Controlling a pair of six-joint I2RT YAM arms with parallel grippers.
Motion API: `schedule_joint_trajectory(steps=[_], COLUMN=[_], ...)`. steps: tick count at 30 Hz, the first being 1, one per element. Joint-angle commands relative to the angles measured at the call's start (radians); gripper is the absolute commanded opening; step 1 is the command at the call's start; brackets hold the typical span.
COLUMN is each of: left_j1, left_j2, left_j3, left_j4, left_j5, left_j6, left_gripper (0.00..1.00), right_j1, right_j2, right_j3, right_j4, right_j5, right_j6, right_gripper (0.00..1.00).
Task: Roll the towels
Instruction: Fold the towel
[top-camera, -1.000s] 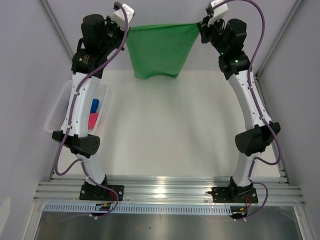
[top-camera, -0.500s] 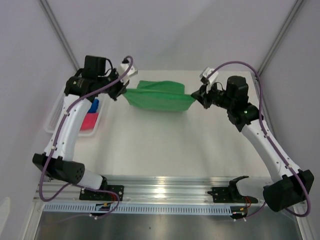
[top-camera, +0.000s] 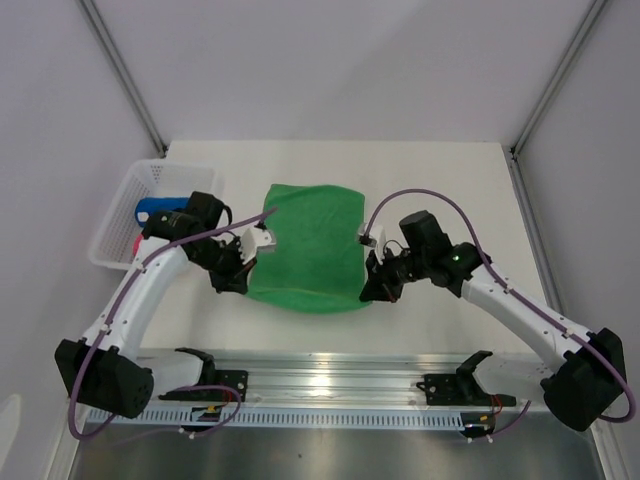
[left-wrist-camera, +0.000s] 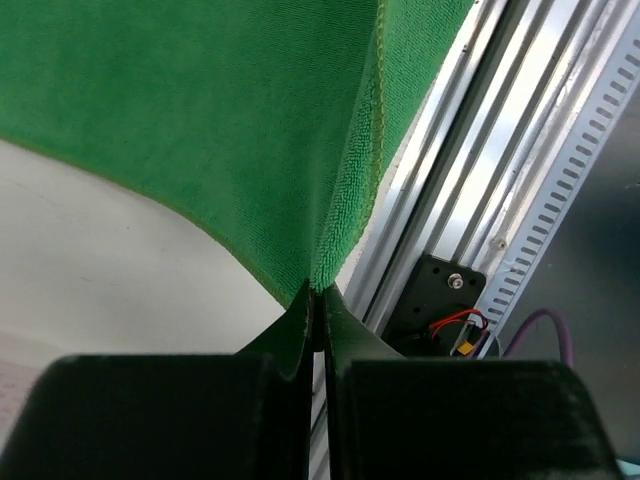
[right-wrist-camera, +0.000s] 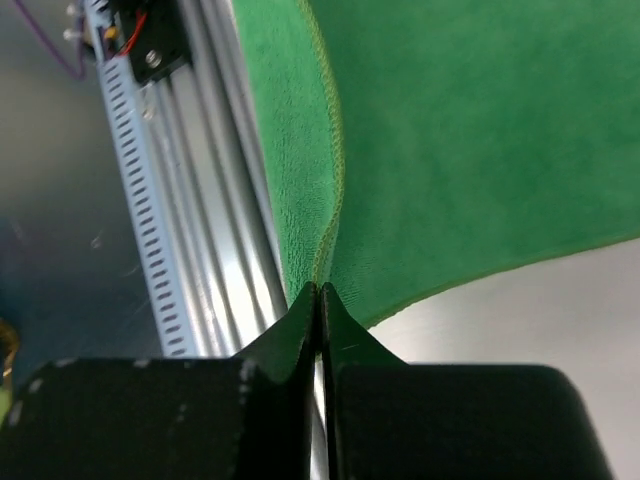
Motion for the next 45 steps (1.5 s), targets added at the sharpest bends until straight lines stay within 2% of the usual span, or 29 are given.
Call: schedule_joint_trajectory(steps=[1,10,13,14,17,18,20,21,22,25,28,33,40,45], left_j1=[-0.011,-0.059,-0.059,-0.059,-0.056,-0.053,-0.035,-0.027,-0.013,0.008,0.013,0.021,0.027,0.027], left_j2=[-0.048,-0.125,-0.132,-0.126,-0.053,0.008,0.078,0.119,0.207,0.352,0.556,0.760,0.958,1.024], left_j3=[-0.006,-0.012,-0.006,-0.009,0.011,0.019,0.043,0.069,0.089,0.255,0.428,0.701,0.930,0.987], left_j4=[-0.229,-0.239,-0.211,-0.121,0.044,0.083,0.158,0.238,0.267,0.309,0.343,0.343,0.337,0.349], left_j5=[0.083,0.057,0.100,0.095,0.035,-0.018,-0.073,-0.104,-0.159,-0.193,-0.252,-0.370,-0.428,-0.442], left_j6=[0.077,0.066,0.060,0.028,-0.098,-0.113,-0.165,-0.185,-0.202,-0.262,-0.308,-0.359,-0.371,-0.370], left_gripper=[0.01,0.01,0.01,0.01,0.01,0.01,0.01,0.01,0.01,0.01,0.01,0.01,0.01,0.01], right_j1=[0.007,0.007,0.000,-0.011,-0.091,-0.111,-0.161,-0.171,-0.181,-0.204,-0.227,-0.259,-0.310,-0.309], right_j2=[0.009,0.042,0.064,0.070,0.136,0.182,0.232,0.258,0.321,0.485,0.644,0.829,0.989,1.072], right_j3=[0.064,0.242,0.265,0.259,0.245,0.243,0.255,0.260,0.271,0.367,0.495,0.691,0.843,0.921], right_j4=[-0.149,-0.364,-0.348,-0.317,-0.155,-0.047,0.048,0.156,0.198,0.284,0.298,0.287,0.334,0.326], right_j5=[-0.093,-0.252,-0.231,-0.223,-0.164,-0.062,0.013,0.060,0.112,0.203,0.317,0.413,0.426,0.420], right_j6=[-0.001,-0.040,-0.069,-0.072,-0.052,-0.032,-0.017,-0.008,-0.009,-0.017,-0.029,-0.017,0.085,0.077], right_gripper=[0.00,0.00,0.00,0.00,0.00,0.00,0.00,0.00,0.00,0.00,0.00,0.00,0.00,0.00])
